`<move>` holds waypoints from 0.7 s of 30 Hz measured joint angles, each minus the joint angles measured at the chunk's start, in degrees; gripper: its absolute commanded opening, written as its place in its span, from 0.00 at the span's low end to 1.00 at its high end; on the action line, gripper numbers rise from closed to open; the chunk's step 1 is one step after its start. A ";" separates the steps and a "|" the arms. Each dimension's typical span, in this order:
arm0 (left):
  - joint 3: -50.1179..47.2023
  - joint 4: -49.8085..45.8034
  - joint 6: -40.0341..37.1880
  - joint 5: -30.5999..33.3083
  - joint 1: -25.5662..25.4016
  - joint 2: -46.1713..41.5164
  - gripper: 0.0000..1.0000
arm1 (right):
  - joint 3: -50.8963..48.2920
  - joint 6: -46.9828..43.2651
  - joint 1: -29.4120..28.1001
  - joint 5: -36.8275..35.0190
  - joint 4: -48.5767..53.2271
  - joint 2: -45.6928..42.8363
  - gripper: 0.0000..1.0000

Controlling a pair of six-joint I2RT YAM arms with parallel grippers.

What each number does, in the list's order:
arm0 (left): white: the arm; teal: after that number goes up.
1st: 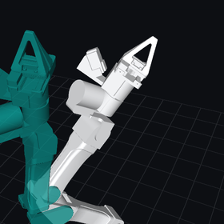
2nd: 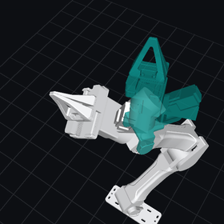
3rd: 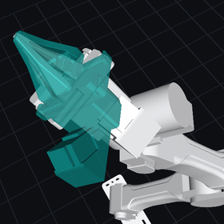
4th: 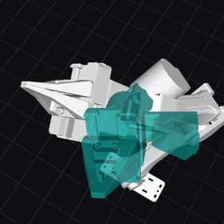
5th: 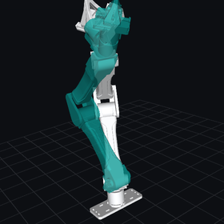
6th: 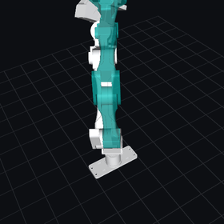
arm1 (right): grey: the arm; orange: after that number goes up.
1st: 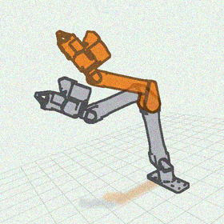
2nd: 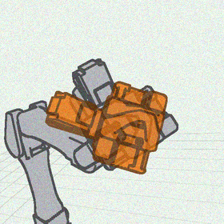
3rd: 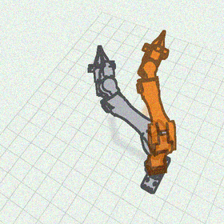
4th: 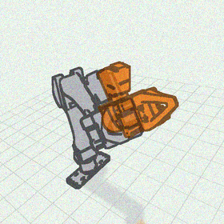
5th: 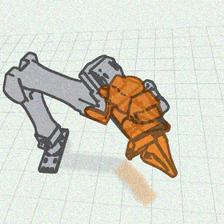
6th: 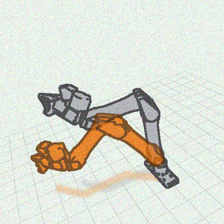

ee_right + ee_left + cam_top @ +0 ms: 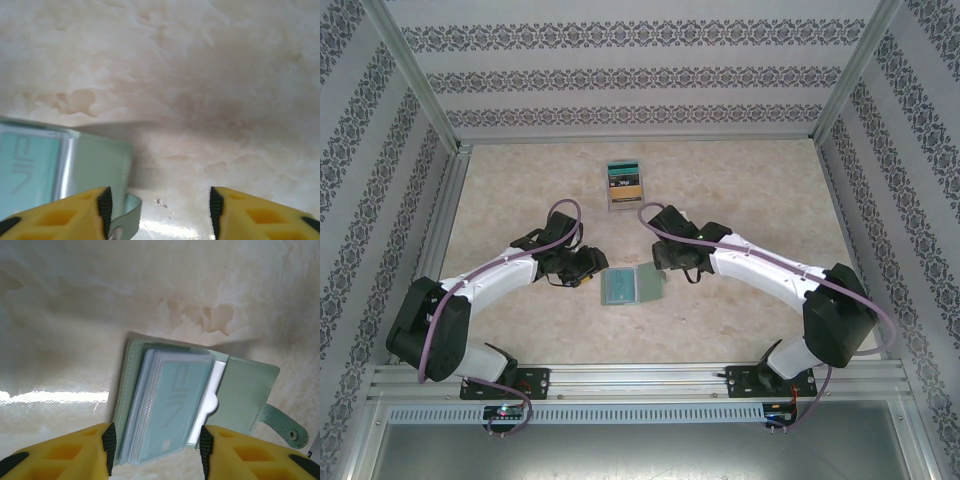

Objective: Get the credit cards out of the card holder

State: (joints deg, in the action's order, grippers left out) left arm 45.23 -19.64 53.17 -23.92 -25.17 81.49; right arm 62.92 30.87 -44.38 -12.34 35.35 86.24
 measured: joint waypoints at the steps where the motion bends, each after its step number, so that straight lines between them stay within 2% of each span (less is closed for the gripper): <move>1: 0.00 0.00 -0.07 0.00 0.00 0.07 0.49 | 0.94 -0.17 -0.59 0.59 0.00 -0.11 0.35; 4: 0.00 0.39 -0.13 -0.02 0.00 0.55 0.47 | 2.40 -0.57 -1.27 3.87 -1.01 0.24 0.20; 6: 0.00 1.01 -0.24 -0.04 0.00 1.09 0.46 | 2.67 -0.33 -1.27 6.27 -1.79 1.49 0.18; 13: 1.11 3.13 -0.28 -1.16 -2.21 5.09 0.43 | -0.72 0.66 -1.25 10.78 -4.20 9.11 0.16; 21: 3.21 4.02 -0.31 -1.36 -4.50 8.90 0.41 | -4.59 1.77 -1.09 10.95 -4.76 9.94 0.19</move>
State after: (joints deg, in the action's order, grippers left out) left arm 48.45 -15.62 52.86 -25.28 -29.67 90.39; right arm 58.33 32.64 -45.47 -1.39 30.59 96.18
